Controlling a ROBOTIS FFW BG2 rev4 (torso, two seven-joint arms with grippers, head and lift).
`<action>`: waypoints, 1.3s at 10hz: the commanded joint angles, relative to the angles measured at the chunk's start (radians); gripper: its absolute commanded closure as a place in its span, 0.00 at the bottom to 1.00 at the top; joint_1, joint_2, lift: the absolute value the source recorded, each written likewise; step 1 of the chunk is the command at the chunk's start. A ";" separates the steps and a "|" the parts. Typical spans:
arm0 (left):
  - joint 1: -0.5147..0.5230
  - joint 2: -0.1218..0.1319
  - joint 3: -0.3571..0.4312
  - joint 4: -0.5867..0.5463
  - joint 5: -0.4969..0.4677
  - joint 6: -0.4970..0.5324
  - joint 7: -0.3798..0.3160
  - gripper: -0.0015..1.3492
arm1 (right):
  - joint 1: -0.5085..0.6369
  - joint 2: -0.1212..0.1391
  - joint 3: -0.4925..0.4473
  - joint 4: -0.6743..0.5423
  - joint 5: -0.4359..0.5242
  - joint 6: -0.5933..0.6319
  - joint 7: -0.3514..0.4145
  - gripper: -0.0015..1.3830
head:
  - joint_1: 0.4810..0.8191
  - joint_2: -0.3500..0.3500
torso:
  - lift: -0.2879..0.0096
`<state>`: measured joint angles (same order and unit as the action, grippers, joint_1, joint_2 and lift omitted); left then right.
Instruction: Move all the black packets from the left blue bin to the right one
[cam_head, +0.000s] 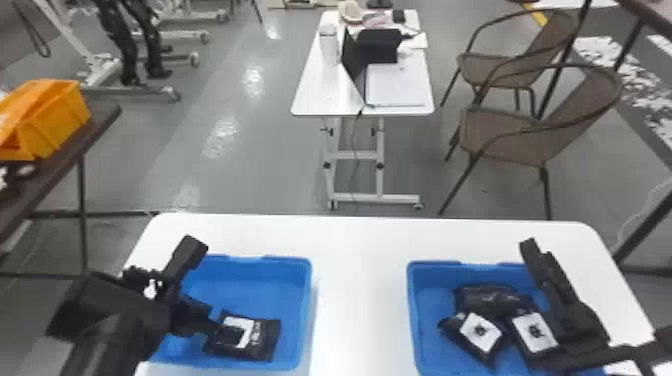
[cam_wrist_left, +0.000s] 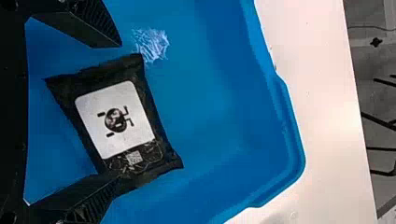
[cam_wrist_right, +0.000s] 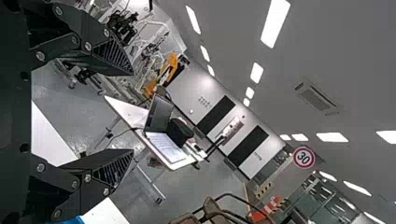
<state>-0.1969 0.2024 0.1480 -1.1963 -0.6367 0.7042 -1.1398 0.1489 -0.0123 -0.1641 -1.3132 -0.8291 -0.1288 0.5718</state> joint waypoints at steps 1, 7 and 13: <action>-0.039 -0.012 -0.019 0.090 0.003 -0.029 0.003 0.00 | 0.000 0.013 0.000 0.003 -0.005 0.000 0.002 0.34 | 0.63 0.59 | 0.97; -0.091 -0.011 -0.065 0.236 0.015 -0.057 0.037 0.04 | 0.000 0.013 0.000 0.014 -0.022 0.009 0.014 0.34 | 0.63 0.54 | 0.97; -0.024 -0.001 -0.050 0.098 0.022 -0.068 -0.006 0.91 | -0.003 0.013 0.014 0.023 -0.035 0.021 0.017 0.34 | 0.63 0.54 | 0.97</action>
<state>-0.2432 0.2027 0.0822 -1.0566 -0.6178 0.6348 -1.1474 0.1454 -0.0123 -0.1529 -1.2915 -0.8615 -0.1078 0.5897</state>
